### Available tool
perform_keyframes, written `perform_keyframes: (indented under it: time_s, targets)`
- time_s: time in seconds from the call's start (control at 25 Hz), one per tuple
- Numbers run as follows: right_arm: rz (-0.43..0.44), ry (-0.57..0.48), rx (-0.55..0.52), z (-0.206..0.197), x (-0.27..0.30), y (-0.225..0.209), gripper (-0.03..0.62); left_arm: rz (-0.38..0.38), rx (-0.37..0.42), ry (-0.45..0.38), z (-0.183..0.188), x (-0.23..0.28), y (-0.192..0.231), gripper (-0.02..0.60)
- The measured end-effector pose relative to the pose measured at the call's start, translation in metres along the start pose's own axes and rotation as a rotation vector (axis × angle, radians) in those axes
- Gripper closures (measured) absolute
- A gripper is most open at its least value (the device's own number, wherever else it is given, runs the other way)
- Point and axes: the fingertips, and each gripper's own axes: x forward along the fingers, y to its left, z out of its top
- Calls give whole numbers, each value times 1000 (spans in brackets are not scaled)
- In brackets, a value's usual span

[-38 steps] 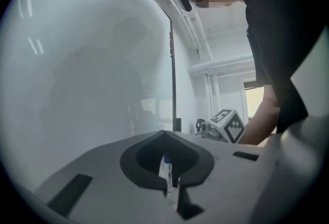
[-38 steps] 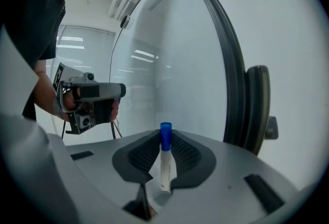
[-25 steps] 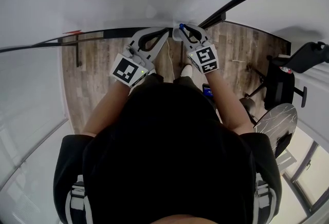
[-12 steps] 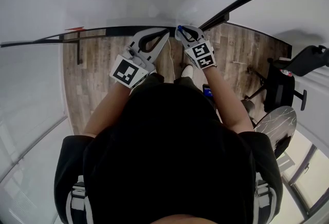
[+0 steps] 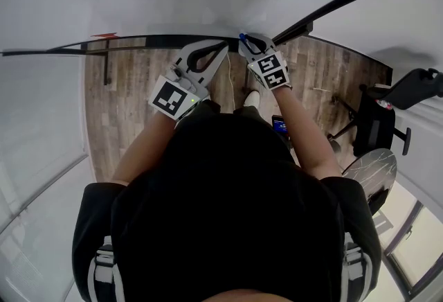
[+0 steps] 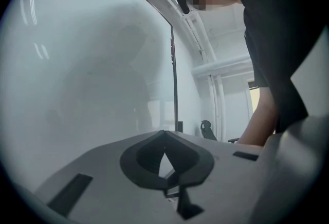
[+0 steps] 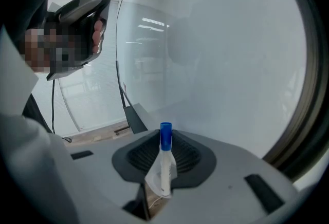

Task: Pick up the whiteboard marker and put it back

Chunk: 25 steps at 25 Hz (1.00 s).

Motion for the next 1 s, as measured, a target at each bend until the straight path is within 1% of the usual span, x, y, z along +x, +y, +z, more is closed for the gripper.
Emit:
perform_keyframes:
  time_s: [0.24,0.4,0.56,0.64,0.8,0.88,1.0]
  targets:
    - [-2,-13,-4,7,-10,4,516,-1,4,-2,4,-4,1,578]
    - [-11,-59,25,20,-28,-1,516,-12,8,-3,4,1,-1,578]
    - [-20,-140,74,43,-53,-6,527,-21,10,-1,6,4,-3,578]
    - [-25,-195,85,60,-69,-6,547,-30,14,-1,6,5,-5,578]
    - [-28,-308,79,98,-103,-2,591,-38,18,6,7,8,-6,578]
    - [-23,-351,68,114,-119,3,592,-38,23,16,7,9,-6,578]
    - [-9,-407,54,134,-142,12,592,-44,27,6,10,11,-9,578]
